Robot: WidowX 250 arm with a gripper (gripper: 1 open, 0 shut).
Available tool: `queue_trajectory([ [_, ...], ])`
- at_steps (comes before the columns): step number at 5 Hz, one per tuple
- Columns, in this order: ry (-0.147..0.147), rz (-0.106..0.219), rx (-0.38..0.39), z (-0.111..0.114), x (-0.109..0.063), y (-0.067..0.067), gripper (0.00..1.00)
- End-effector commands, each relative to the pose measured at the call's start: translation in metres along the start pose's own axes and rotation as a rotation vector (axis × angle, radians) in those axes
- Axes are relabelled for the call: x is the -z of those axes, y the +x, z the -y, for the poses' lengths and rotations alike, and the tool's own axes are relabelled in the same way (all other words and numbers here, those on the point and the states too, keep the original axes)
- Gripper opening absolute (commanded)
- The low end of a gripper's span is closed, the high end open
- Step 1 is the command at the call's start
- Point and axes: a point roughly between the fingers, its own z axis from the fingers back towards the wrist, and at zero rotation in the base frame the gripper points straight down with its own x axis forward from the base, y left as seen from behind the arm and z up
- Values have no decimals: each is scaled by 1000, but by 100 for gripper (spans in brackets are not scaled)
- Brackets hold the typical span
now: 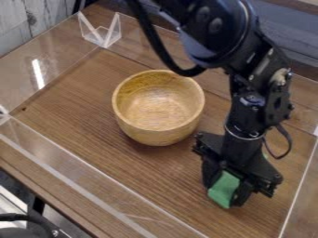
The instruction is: Put the green block in the brown bowl
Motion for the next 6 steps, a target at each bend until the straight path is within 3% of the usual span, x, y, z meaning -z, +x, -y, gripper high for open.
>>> queue_trajectory([
  [1, -19, 50, -9, 5, -26, 7, 0],
  [2, -21, 50, -23, 6, -41, 8, 0],
  [4, -31, 69, -10, -33, -100, -3, 0],
  [5, -32, 88, -13, -54, -122, 3, 0],
  [6, -33, 106, -17, -67, -131, 10, 0],
])
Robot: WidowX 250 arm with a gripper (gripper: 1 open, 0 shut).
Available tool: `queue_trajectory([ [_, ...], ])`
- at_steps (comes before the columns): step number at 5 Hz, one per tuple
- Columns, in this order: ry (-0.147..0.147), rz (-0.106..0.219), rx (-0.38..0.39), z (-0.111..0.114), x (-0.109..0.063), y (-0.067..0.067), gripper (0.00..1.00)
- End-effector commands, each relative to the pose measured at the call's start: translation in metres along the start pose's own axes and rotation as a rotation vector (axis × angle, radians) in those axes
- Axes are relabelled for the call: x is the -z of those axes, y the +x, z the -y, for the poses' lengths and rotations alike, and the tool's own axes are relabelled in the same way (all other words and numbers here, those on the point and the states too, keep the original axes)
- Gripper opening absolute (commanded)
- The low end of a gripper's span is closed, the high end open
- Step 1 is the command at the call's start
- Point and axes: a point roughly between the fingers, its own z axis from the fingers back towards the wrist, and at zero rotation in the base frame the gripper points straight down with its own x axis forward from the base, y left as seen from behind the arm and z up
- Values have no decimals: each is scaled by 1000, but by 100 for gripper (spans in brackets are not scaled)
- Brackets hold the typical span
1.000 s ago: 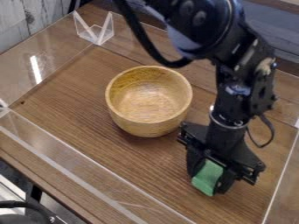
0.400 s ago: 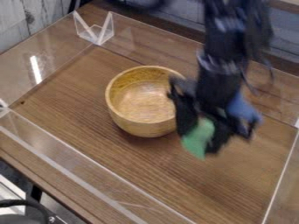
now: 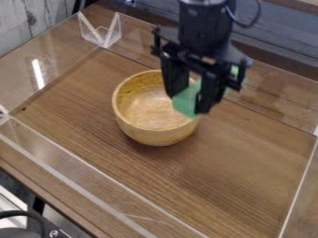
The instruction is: Put the green block in the brown bowl
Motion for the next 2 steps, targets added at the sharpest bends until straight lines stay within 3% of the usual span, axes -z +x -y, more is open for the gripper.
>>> queue_trajectory([
  [1, 2, 78, -3, 1, -24, 4, 0],
  [2, 7, 89, -10, 4, -30, 0, 0],
])
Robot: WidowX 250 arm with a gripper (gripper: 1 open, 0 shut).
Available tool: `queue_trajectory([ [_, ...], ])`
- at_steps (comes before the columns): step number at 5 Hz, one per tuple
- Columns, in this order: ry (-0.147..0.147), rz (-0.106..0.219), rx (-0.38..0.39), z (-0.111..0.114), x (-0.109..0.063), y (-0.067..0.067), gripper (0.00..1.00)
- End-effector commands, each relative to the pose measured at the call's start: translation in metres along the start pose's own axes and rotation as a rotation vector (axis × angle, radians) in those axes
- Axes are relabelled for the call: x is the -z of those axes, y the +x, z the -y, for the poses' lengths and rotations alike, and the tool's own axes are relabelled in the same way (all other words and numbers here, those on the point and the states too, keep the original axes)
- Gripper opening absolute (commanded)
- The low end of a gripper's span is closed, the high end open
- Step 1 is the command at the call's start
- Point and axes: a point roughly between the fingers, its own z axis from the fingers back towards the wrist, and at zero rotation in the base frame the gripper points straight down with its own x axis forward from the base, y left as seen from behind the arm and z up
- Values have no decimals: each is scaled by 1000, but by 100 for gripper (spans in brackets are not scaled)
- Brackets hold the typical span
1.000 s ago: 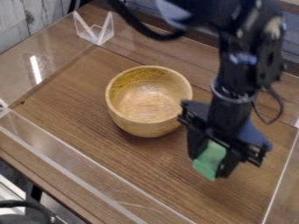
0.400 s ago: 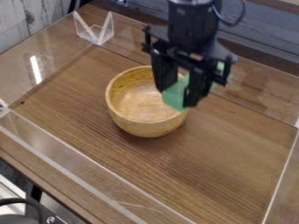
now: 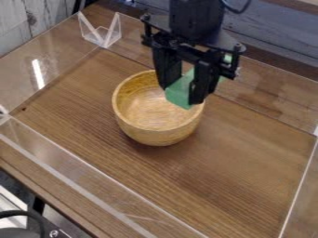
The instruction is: Put the green block in the brown bowl
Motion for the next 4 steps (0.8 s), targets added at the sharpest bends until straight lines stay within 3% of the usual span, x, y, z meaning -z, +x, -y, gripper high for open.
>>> queue_trajectory([
  [1, 3, 74, -1, -1, -22, 8, 0],
  [2, 7, 82, -12, -2, -25, 10, 0],
  [4, 24, 94, -93, 4, -7, 29, 0],
])
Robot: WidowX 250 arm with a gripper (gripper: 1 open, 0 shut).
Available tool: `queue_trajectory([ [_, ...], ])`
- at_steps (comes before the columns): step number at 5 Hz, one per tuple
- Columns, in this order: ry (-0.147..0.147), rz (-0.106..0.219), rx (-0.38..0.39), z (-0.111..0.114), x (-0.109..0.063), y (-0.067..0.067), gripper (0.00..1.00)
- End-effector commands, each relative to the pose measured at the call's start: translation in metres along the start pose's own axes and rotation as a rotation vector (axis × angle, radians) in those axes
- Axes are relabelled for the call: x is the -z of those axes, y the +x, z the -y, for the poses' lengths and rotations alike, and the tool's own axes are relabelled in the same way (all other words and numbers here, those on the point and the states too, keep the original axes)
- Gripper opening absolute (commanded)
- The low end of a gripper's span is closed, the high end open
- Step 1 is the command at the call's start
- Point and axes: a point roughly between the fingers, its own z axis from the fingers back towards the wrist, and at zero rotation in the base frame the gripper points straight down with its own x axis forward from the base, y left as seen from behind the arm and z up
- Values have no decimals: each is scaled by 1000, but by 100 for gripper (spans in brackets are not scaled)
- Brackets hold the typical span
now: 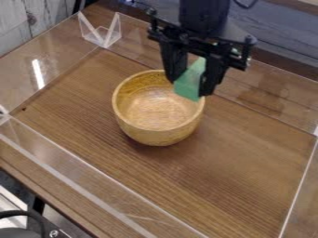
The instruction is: Put the green block in the brown bowl
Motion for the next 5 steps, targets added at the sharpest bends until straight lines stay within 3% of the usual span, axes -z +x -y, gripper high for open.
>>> queue_trajectory([
  [1, -4, 63, -20, 9, -3, 18, 0],
  [3, -17, 71, 84, 1, -22, 34, 0],
  [5, 3, 41, 15, -34, -2, 12, 0],
])
